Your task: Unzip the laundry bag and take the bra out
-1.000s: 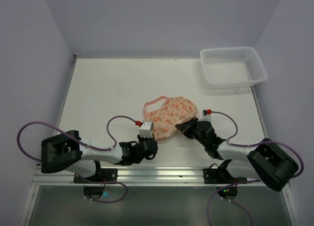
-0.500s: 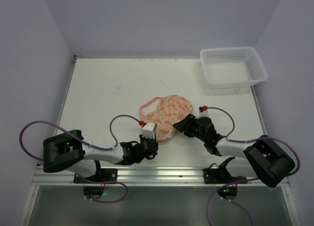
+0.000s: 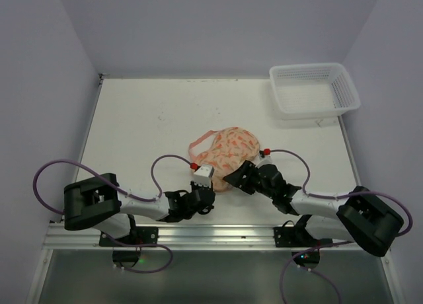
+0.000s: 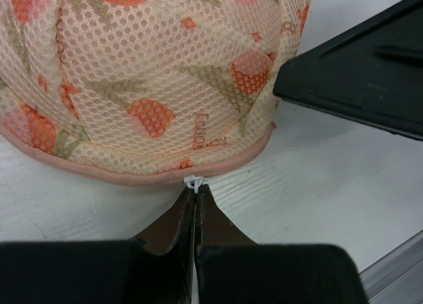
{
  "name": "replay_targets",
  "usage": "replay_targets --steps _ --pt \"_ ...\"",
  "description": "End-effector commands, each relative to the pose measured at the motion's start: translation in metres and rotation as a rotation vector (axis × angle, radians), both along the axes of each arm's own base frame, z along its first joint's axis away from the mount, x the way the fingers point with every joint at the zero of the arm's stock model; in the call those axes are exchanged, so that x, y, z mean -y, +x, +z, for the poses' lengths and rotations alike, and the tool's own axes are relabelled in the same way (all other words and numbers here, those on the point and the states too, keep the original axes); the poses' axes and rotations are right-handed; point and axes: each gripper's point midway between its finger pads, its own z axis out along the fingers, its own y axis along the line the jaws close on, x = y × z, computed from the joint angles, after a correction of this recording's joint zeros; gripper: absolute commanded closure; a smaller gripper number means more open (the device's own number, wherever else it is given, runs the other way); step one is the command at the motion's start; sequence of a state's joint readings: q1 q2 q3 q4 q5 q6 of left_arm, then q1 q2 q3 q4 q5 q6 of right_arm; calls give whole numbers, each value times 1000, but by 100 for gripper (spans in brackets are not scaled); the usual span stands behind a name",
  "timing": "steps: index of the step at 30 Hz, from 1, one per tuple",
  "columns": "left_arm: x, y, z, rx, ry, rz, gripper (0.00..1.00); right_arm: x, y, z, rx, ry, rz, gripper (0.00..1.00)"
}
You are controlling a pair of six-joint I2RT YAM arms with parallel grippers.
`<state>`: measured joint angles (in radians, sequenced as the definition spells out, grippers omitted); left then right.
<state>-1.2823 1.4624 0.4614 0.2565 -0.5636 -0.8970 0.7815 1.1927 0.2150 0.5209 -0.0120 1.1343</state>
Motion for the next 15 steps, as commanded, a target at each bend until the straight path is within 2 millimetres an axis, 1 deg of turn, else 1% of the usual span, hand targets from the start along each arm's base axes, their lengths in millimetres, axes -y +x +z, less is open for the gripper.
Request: replay_targets --steps 1,2,5,9,11,15 --pt "18 10 20 41 -73 9 100 -5 2 -4 -49 26 -57 38" --pt "19 10 21 41 -75 11 100 -6 0 -9 -63 18 -56 37" --pt "20 11 22 45 -78 13 100 -11 -2 -12 -73 23 -51 38" --pt "21 12 25 50 -80 19 100 -17 -3 -9 -73 27 -45 38" --pt "20 13 26 53 -77 22 100 -17 -5 -12 -85 17 -50 37" --pt "24 12 28 52 -96 13 100 -18 1 -8 -78 17 -74 38"
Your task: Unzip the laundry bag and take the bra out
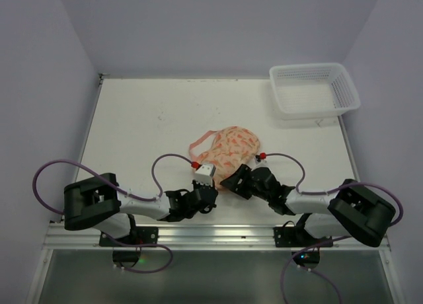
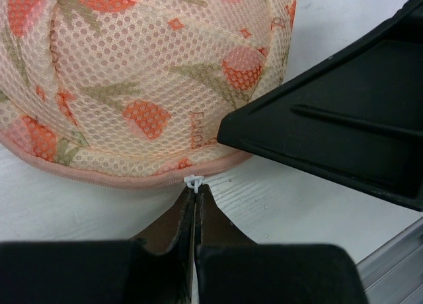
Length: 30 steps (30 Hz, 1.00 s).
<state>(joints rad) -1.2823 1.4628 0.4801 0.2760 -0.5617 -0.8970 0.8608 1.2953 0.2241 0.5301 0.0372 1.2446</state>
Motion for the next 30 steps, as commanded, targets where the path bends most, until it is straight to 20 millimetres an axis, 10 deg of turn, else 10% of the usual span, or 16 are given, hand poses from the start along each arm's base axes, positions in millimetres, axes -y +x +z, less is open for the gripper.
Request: replay_targets --steps 1,6,14,30 --pt "17 9 20 41 -71 6 100 -5 18 12 23 16 -74 40" --pt "20 7 21 37 -84 -4 100 -5 21 9 21 42 -106 51" --pt "8 7 20 42 -67 12 100 5 24 9 79 3 -108 99" --pt "-24 7 24 56 -33 22 100 37 34 15 197 -83 -49 100"
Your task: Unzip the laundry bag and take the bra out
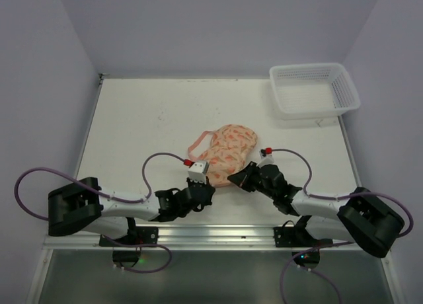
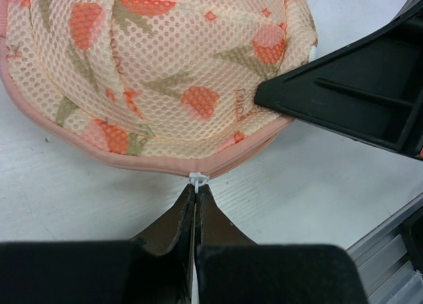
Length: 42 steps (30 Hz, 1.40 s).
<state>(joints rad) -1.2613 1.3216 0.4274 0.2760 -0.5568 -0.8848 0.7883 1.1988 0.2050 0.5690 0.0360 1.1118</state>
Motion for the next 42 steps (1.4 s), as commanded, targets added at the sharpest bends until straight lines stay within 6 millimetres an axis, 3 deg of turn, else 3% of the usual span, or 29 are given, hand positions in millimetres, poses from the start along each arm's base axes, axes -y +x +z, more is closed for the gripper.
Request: replay_targets --steps 1,6,11,14,15,18,24,32,42 --pt "-15 4 -3 24 48 12 100 26 12 -11 39 -84 -51 100" --pt "-20 4 -4 20 65 15 100 44 20 -10 35 -95 -76 100" --pt "-18 6 -3 36 81 -9 100 47 25 1 59 -125 -68 100" --pt "-4 3 5 47 38 -61 100 46 27 9 60 -158 -55 99" --pt "0 1 5 38 28 -78 100 47 27 7 51 -166 -55 82" --pt "12 2 6 38 7 -96 100 40 24 14 32 -113 -49 54" --pt "33 7 8 35 -4 -106 100 21 4 18 -29 -7 -63 41" --pt "43 8 18 41 -63 -107 100 3 -12 12 -98 57 -100 36" --pt "50 7 24 48 -110 -109 100 -8 -8 6 -125 84 -157 34"
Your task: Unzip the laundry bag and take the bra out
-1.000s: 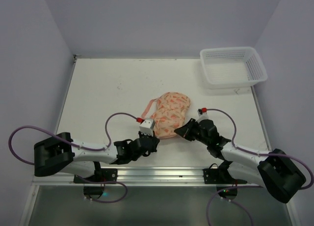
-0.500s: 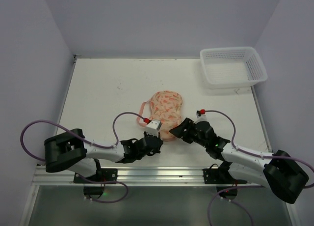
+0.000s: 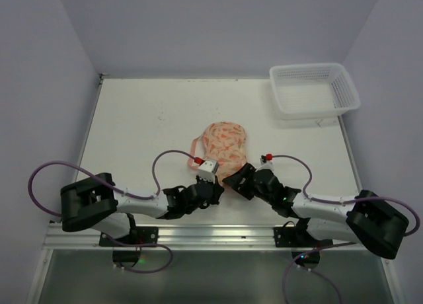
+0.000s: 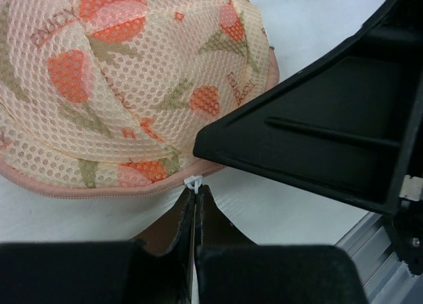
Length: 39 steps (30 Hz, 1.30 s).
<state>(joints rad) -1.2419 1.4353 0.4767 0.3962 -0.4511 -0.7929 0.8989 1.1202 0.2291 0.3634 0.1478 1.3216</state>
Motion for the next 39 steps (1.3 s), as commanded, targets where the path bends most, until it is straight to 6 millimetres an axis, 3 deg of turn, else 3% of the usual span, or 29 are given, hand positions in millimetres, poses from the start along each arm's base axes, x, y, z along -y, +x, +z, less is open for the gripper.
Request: replay_targets --steps 1,4,10,11,17,23,30,39 --pt "21 5 26 31 -108 -1 100 -10 17 16 32 61 -78 34" --pt "23 3 29 33 -118 -10 100 -11 23 14 29 47 -103 38" --pt "5 4 19 30 -66 28 100 10 22 6 46 16 -156 82" --pt "3 4 19 31 -64 31 100 13 23 12 79 15 -159 99" --pt "-8 4 16 44 -33 37 100 17 21 30 223 -50 -51 100" --pt "-26 10 22 62 -25 49 100 36 25 20 237 -94 40 100" --pt "-33 12 24 64 -9 39 100 37 22 36 296 -66 121 100" --pt "-46 22 17 56 49 83 100 68 30 46 296 -91 17 100"
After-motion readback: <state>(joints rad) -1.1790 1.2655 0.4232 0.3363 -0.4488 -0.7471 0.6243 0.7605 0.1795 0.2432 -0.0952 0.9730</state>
